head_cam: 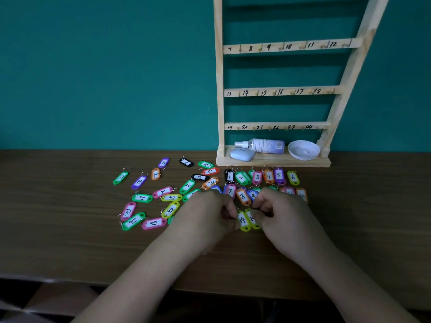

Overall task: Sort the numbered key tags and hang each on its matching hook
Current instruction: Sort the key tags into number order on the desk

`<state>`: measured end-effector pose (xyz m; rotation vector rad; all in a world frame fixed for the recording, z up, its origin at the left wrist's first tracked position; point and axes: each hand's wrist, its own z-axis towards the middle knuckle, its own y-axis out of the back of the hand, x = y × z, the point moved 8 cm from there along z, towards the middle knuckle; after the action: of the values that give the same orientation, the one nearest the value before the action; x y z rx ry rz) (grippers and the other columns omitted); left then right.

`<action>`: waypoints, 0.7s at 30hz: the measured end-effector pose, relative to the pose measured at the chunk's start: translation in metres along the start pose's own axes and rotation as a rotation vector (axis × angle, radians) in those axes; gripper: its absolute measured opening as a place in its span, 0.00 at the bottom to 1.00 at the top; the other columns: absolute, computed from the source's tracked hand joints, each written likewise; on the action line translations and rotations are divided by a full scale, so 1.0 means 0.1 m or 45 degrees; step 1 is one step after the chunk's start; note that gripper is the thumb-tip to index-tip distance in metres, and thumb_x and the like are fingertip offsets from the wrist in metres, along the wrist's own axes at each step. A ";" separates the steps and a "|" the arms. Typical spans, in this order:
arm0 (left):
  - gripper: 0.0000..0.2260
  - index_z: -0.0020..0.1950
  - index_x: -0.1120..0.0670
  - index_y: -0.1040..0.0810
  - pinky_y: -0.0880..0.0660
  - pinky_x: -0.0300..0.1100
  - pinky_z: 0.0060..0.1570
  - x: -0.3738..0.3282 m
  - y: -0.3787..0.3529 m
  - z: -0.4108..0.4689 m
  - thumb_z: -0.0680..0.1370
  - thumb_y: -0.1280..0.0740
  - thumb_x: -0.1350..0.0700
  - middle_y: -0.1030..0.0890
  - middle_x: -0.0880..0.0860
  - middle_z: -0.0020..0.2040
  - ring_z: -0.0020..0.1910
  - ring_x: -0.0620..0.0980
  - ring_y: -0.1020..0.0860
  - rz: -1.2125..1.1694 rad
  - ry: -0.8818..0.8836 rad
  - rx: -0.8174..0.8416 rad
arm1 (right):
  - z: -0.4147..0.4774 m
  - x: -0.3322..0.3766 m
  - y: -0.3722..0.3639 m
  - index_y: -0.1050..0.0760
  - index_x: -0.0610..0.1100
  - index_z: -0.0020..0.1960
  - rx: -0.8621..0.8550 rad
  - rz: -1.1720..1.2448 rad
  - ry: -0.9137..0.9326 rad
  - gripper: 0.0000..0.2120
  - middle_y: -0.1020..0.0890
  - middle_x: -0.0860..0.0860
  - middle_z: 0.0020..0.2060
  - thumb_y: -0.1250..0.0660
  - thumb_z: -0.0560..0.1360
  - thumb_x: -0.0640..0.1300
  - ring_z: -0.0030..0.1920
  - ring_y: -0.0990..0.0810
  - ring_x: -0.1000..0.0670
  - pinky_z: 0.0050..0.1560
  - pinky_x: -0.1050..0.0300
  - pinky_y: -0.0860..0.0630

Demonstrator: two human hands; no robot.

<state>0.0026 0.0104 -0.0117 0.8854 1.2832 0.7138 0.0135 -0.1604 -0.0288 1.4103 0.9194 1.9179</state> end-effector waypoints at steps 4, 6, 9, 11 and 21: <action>0.07 0.46 0.46 0.16 0.24 0.36 0.44 0.07 0.06 0.01 0.72 0.20 0.51 0.17 0.42 0.42 0.43 0.38 0.21 -0.084 0.013 -0.014 | -0.01 0.02 0.05 0.20 0.56 0.50 0.007 0.001 -0.007 0.04 0.19 0.60 0.41 0.25 0.79 0.49 0.44 0.20 0.62 0.41 0.65 0.26; 0.07 0.46 0.46 0.16 0.24 0.38 0.46 0.09 0.09 0.00 0.72 0.20 0.50 0.18 0.42 0.43 0.44 0.39 0.21 -0.093 0.012 -0.015 | -0.02 0.02 0.08 0.20 0.56 0.50 0.033 -0.017 -0.006 0.05 0.20 0.60 0.42 0.25 0.79 0.53 0.44 0.21 0.62 0.42 0.65 0.25; 0.07 0.47 0.45 0.15 0.23 0.38 0.46 0.05 0.06 -0.01 0.72 0.19 0.48 0.17 0.43 0.43 0.44 0.40 0.20 -0.117 -0.011 0.023 | -0.05 0.04 0.06 0.22 0.57 0.52 0.126 -0.109 -0.004 0.09 0.23 0.60 0.46 0.25 0.77 0.59 0.46 0.24 0.61 0.44 0.64 0.27; 0.07 0.47 0.45 0.14 0.24 0.37 0.44 0.03 0.02 -0.01 0.72 0.19 0.48 0.17 0.44 0.42 0.43 0.40 0.20 -0.106 -0.022 0.039 | -0.05 0.04 0.05 0.23 0.57 0.55 0.174 -0.151 -0.025 0.11 0.24 0.60 0.48 0.25 0.77 0.58 0.48 0.24 0.61 0.47 0.62 0.26; 0.05 0.47 0.43 0.14 0.22 0.38 0.46 -0.02 -0.05 0.00 0.73 0.21 0.48 0.16 0.43 0.43 0.43 0.39 0.19 -0.069 -0.035 0.022 | -0.02 0.02 0.07 0.22 0.54 0.63 0.266 -0.148 -0.187 0.13 0.20 0.58 0.54 0.26 0.80 0.50 0.53 0.21 0.57 0.51 0.59 0.24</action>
<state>0.0022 0.0062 -0.0155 0.8683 1.2857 0.6463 0.0106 -0.1633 -0.0224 1.5569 1.1298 1.6481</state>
